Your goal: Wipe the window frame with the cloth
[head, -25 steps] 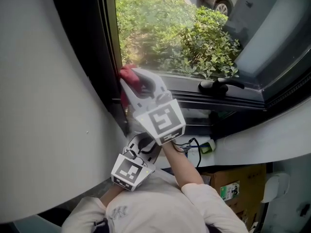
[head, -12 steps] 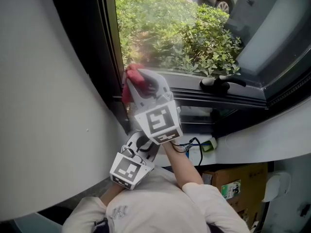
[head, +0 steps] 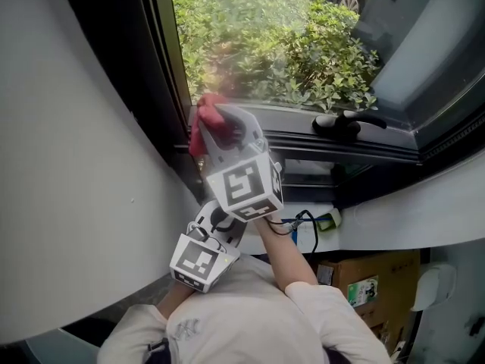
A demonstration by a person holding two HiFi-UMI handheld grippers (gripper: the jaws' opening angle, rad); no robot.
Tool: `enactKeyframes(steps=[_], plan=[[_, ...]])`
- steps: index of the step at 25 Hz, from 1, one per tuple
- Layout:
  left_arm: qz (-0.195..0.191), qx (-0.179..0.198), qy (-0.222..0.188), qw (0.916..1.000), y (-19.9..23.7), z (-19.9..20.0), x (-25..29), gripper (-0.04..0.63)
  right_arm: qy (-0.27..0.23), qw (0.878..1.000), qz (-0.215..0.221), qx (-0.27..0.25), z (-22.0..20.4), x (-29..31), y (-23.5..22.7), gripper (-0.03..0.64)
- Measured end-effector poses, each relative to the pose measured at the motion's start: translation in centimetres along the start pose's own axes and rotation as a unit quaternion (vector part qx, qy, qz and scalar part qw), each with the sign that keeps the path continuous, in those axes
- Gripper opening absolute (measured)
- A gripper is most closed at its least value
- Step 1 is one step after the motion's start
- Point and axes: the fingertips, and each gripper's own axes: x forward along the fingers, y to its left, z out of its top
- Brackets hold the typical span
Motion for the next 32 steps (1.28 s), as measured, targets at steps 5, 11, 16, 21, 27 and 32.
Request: enactKeyframes(steps=[5, 11, 16, 21, 27, 32], plan=[[0.004, -0.003, 0.000, 1.0000, 0.0, -0.1, -0.2, 0.009, 0.004, 1.000, 0.002, -0.008, -0.1, -0.1, 0.0, 0.101], [0.007, -0.004, -0.001, 1.0000, -0.2, 0.1, -0.4, 0.009, 0.014, 1.000, -0.005, -0.022, -0.6, -0.4, -0.3, 0.101], [0.005, -0.003, 0.000, 1.0000, -0.5, 0.0, -0.3, 0.009, 0.018, 0.999, -0.011, -0.028, -1.0, -0.7, -0.6, 0.101], [0.004, -0.003, 0.000, 1.0000, -0.7, -0.1, -0.2, 0.009, 0.019, 0.999, -0.017, -0.024, -1.4, -1.1, -1.1, 0.101], [0.001, -0.003, 0.001, 1.0000, -1.1, 0.0, 0.0, 0.009, 0.024, 0.999, -0.025, -0.022, -1.9, -1.8, -1.9, 0.101], [-0.005, -0.001, 0.002, 1.0000, -1.5, 0.0, 0.3, 0.009, 0.032, 0.999, -0.036, -0.022, -2.4, -2.3, -2.8, 0.101]])
